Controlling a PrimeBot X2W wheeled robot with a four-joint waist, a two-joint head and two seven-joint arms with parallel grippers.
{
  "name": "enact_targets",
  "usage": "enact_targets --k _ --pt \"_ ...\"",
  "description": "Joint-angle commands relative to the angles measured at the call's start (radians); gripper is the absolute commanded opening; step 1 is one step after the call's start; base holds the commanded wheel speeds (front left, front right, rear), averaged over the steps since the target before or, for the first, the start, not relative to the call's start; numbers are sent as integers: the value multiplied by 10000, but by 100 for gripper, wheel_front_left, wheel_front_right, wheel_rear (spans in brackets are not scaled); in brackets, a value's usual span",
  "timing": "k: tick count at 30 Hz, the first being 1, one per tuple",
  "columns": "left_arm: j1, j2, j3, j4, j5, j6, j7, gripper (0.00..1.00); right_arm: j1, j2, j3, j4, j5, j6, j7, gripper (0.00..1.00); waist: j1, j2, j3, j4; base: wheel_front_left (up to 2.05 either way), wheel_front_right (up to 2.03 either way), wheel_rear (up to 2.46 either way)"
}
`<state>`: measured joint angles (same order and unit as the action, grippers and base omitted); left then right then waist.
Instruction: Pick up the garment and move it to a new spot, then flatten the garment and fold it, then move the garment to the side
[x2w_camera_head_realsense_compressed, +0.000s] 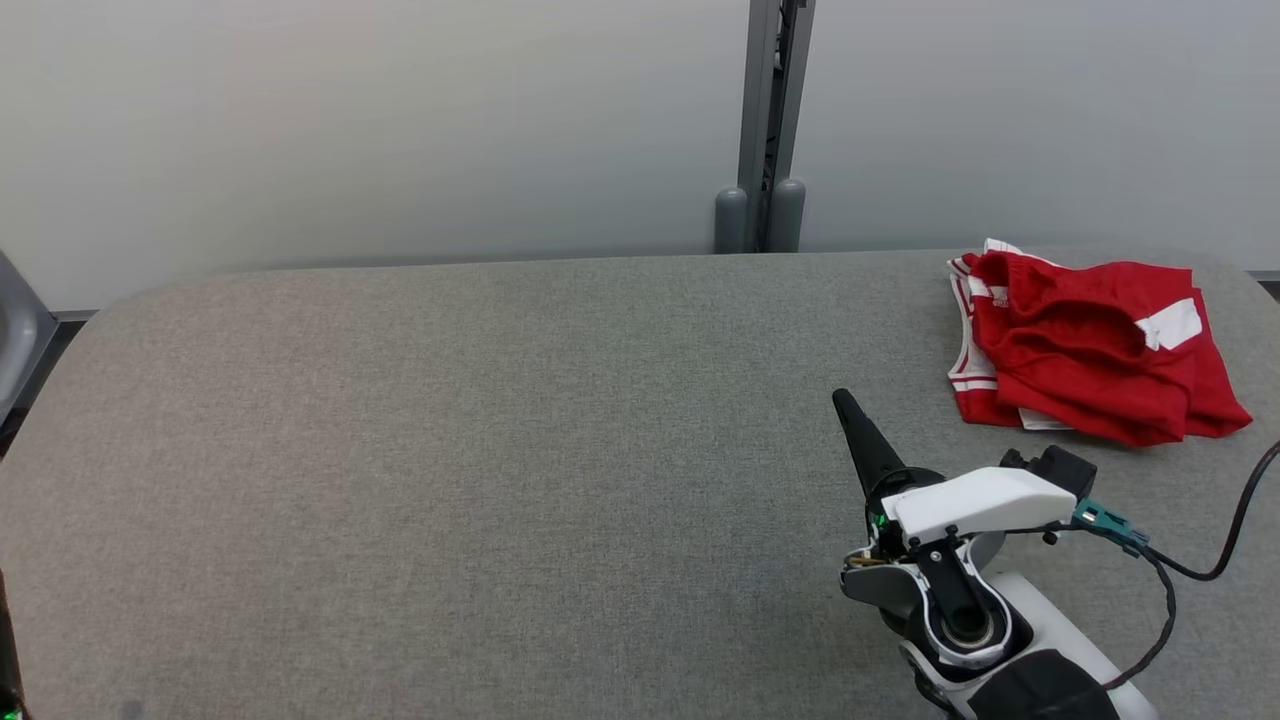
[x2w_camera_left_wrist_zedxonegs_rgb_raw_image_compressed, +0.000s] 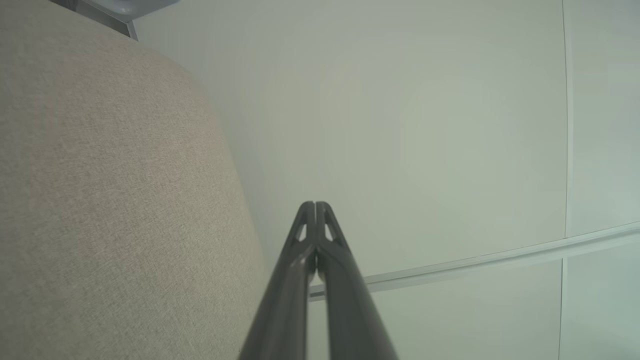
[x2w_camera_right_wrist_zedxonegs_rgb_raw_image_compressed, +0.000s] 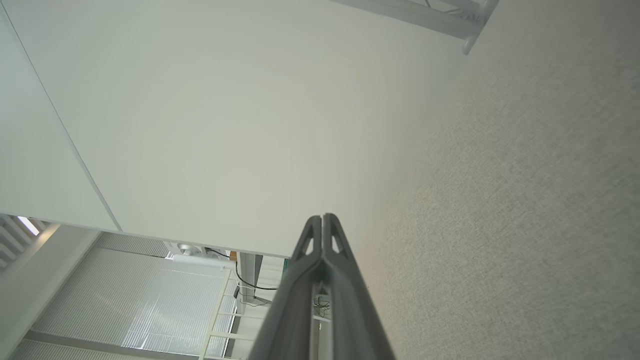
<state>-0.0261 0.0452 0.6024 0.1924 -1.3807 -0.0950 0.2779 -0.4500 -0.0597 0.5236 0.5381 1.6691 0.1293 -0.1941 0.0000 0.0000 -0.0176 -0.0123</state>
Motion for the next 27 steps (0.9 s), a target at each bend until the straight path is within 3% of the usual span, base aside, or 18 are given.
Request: enact_targets --k 1,27 --pt "-235 63 102 -116 -169 18 60 0 -284 1 27 38 205 22 46 0 0 0 8 6 0 0 0" --pt "-468 76 998 -314 -1775 72 917 0 -1040 75 677 446 2264 24 151 0 0 0 232 139 0 0 0"
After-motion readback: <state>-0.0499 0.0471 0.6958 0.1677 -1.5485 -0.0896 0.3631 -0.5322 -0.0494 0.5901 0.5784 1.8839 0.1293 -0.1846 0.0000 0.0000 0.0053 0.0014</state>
